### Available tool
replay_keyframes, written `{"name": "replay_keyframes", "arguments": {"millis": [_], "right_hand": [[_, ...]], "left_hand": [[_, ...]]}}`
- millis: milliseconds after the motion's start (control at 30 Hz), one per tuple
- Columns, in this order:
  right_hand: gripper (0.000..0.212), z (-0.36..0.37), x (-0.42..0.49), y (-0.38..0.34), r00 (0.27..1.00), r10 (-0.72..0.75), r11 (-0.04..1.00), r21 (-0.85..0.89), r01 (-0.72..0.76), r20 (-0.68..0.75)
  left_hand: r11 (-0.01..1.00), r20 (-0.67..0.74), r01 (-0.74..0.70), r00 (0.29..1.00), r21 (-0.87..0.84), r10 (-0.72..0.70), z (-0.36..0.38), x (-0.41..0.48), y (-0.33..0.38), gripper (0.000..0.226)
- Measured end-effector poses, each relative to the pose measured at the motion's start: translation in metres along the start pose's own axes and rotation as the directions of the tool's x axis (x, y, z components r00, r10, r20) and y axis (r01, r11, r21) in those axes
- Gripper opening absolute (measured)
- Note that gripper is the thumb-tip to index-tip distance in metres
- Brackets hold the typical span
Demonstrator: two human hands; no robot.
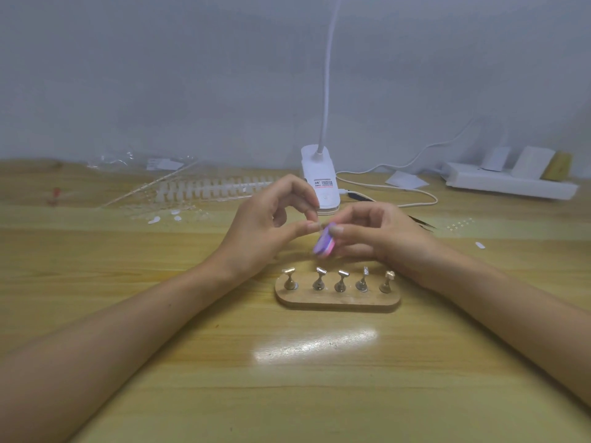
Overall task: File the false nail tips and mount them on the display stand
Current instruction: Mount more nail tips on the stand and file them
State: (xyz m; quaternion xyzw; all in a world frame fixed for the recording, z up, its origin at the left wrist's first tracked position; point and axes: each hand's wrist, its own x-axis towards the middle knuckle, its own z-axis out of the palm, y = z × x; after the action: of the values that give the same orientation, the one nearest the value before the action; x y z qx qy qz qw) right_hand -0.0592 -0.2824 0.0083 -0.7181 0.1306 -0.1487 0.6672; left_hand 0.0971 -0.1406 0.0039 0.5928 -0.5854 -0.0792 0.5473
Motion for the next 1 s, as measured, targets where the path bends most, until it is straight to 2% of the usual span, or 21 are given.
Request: {"name": "replay_keyframes", "arguments": {"millis": [100, 200, 300, 400, 533, 633, 767, 833, 867, 933, 1000], "right_hand": [[0.029, -0.001, 0.0, -0.001, 0.993, -0.022, 0.996, 0.078, 0.031, -0.114], [0.023, 0.002, 0.0, -0.001, 1.0, 0.005, 1.0, -0.009, -0.005, -0.019], [0.021, 0.001, 0.0, -0.001, 0.994, -0.028, 0.998, 0.047, 0.033, -0.102], [0.022, 0.002, -0.002, -0.002, 1.0, -0.009, 1.0, -0.017, 0.009, -0.01], [0.028, 0.001, -0.001, -0.002, 0.996, -0.043, 0.999, 0.017, 0.044, -0.077], [0.024, 0.003, -0.003, -0.002, 1.0, -0.025, 0.999, -0.032, 0.025, 0.01], [0.019, -0.003, -0.001, 0.001, 0.988, -0.046, 0.991, 0.116, 0.064, -0.148], [0.022, -0.005, -0.004, 0.001, 0.99, -0.043, 0.99, 0.126, 0.06, -0.131], [0.021, -0.006, -0.006, 0.0, 0.994, -0.045, 0.997, 0.058, 0.051, -0.103], [0.012, -0.006, -0.01, -0.001, 0.997, -0.06, 0.97, -0.238, 0.045, -0.057], [0.008, -0.008, -0.013, -0.006, 0.988, -0.132, 0.834, -0.548, 0.065, -0.083]], "left_hand": [[1.0, -0.007, 0.006, 1.0, 0.0, -0.006, 0.0, 0.0, 0.0, 0.021], [1.0, -0.011, 0.002, 1.0, 0.0, -0.002, 0.0, 0.0, 0.0, 0.021], [1.0, -0.005, 0.002, 1.0, -0.013, -0.002, 0.0, 0.001, 0.001, 0.021], [1.0, -0.017, 0.011, 1.0, -0.018, -0.011, 0.0, 0.001, 0.001, 0.021], [1.0, -0.01, 0.016, 1.0, -0.012, -0.016, 0.0, 0.0, 0.001, 0.021], [1.0, -0.007, 0.016, 1.0, -0.013, -0.016, 0.0, 0.0, 0.002, 0.021], [0.999, 0.0, 0.04, 0.999, -0.016, -0.04, 0.0, -0.001, 0.003, 0.024], [0.996, -0.022, 0.074, 0.997, -0.04, -0.075, 0.0, -0.002, 0.004, 0.027], [0.994, -0.038, 0.092, 0.995, -0.062, -0.094, -0.001, -0.003, 0.004, 0.03], [0.988, -0.054, 0.121, 0.99, -0.098, -0.127, -0.002, -0.004, 0.007, 0.035], [0.98, -0.053, 0.149, 0.986, -0.128, -0.157, -0.003, -0.003, 0.011, 0.04]]}}
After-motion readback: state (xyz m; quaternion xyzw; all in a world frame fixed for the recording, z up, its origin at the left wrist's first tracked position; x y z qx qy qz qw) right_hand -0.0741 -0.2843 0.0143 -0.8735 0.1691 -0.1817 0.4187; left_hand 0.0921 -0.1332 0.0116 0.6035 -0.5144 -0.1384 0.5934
